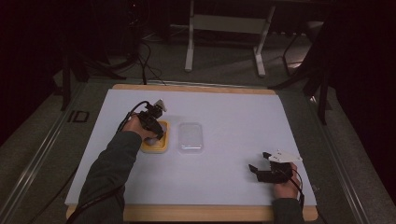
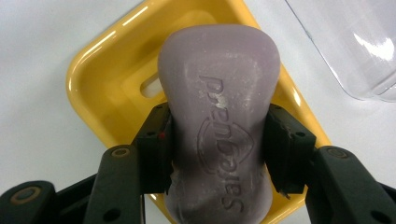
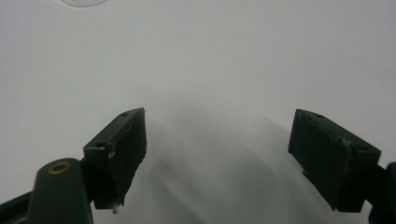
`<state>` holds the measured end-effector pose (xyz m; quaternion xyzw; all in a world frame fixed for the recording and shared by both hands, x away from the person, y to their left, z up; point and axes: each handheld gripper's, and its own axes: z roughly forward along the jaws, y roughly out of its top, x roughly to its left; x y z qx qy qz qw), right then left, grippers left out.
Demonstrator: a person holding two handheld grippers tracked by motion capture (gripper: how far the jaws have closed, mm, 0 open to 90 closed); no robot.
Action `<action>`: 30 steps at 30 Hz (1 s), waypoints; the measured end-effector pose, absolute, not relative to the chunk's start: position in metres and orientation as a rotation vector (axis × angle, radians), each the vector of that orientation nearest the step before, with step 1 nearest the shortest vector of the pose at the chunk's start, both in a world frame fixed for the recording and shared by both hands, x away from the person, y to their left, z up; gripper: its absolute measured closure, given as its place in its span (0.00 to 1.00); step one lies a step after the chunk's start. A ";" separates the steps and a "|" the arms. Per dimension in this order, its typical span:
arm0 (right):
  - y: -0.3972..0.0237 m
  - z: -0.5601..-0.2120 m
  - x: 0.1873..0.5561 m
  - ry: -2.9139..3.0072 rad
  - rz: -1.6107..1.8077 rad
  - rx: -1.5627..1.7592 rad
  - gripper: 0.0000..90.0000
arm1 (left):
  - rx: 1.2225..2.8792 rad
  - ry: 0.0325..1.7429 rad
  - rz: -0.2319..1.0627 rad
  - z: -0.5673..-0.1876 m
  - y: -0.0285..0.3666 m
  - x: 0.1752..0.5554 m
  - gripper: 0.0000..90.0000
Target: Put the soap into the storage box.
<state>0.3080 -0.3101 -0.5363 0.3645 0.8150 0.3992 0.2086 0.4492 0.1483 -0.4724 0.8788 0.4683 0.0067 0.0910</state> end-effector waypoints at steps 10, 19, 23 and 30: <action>-0.310 -0.536 0.308 2.269 1.110 1.012 0.21 | 2.588 1.378 0.068 -0.460 0.149 0.447 0.45; -0.310 -0.536 0.308 2.270 1.108 1.009 0.21 | 2.575 1.357 0.103 -0.451 0.146 0.446 0.43; -0.310 -0.536 0.308 2.270 1.107 1.008 0.21 | 2.576 1.343 0.110 -0.449 0.145 0.444 0.44; -0.310 -0.536 0.308 2.270 1.107 1.008 0.21 | 2.580 1.298 0.144 -0.447 0.145 0.440 0.44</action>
